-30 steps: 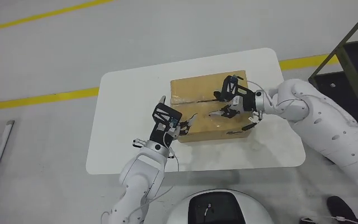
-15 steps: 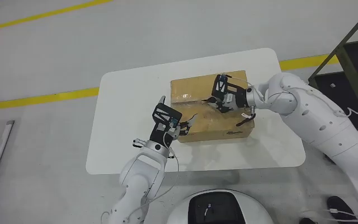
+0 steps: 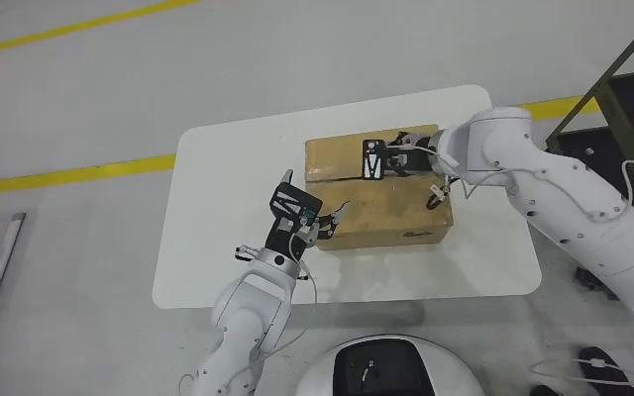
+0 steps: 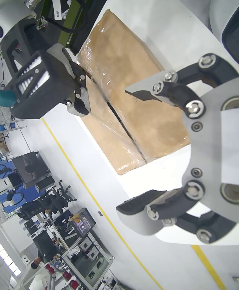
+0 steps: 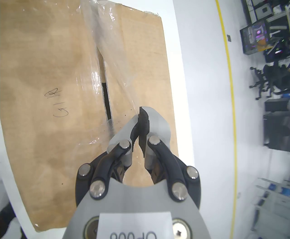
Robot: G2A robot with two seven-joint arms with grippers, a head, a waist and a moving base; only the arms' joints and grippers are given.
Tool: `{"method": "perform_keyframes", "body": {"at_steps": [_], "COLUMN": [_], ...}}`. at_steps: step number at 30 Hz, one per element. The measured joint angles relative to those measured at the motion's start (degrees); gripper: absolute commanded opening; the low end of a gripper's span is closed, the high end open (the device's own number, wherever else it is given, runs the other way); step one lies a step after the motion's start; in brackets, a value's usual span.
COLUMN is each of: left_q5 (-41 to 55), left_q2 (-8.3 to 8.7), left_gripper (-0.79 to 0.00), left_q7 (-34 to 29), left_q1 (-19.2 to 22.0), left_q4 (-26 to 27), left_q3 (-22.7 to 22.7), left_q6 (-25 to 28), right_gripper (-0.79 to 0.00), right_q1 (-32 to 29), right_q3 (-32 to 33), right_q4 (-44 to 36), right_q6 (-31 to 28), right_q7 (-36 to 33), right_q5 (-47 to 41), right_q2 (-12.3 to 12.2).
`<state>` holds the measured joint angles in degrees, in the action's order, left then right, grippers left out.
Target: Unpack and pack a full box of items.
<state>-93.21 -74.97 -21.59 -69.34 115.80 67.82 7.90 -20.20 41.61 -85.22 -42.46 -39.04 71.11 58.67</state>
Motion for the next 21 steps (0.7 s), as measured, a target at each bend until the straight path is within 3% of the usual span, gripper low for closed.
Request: {"method": "perform_keyframes", "body": {"at_steps": [2,3,6,7,8,12,21], "left_q5": [0.00,0.00,0.00,0.00,0.00,0.00,0.00], "left_q2": [0.00,0.00,0.00,0.00,0.00,0.00,0.00], "left_gripper": [0.000,0.000,0.000,0.000,0.000,0.000,0.000], "left_q7": [0.00,0.00,0.00,0.00,0.00,0.00,0.00], "left_q1": [0.00,0.00,0.00,0.00,0.00,0.00,0.00], "left_q4": [0.00,0.00,0.00,0.00,0.00,0.00,0.00], "left_q3": [0.00,0.00,0.00,0.00,0.00,0.00,0.00], "left_q6": [0.00,0.00,0.00,0.00,0.00,0.00,0.00], "right_gripper": [-0.785,-0.696,-0.533,-0.409,0.000,0.000,0.000], "right_q1": [-0.08,-0.05,0.08,0.16,0.18,-0.32,-2.37], "right_q3": [-0.17,-0.42,-1.01,-1.11,-1.11,0.43,6.59], "right_q4": [-0.36,-0.65,-0.79,-0.78,-0.71,0.54,1.33], "right_q6": [-1.19,-2.30,-5.28,-6.12,-6.79,-8.17,-12.15], "right_q7": [1.61,2.64,4.67,5.39,5.96,8.00,5.64], "right_q5": [2.20,3.68,6.35,6.87,7.64,7.03,2.77], "right_q2": [-0.04,-0.05,-0.02,-0.02,-0.02,-0.33,-2.25]}}
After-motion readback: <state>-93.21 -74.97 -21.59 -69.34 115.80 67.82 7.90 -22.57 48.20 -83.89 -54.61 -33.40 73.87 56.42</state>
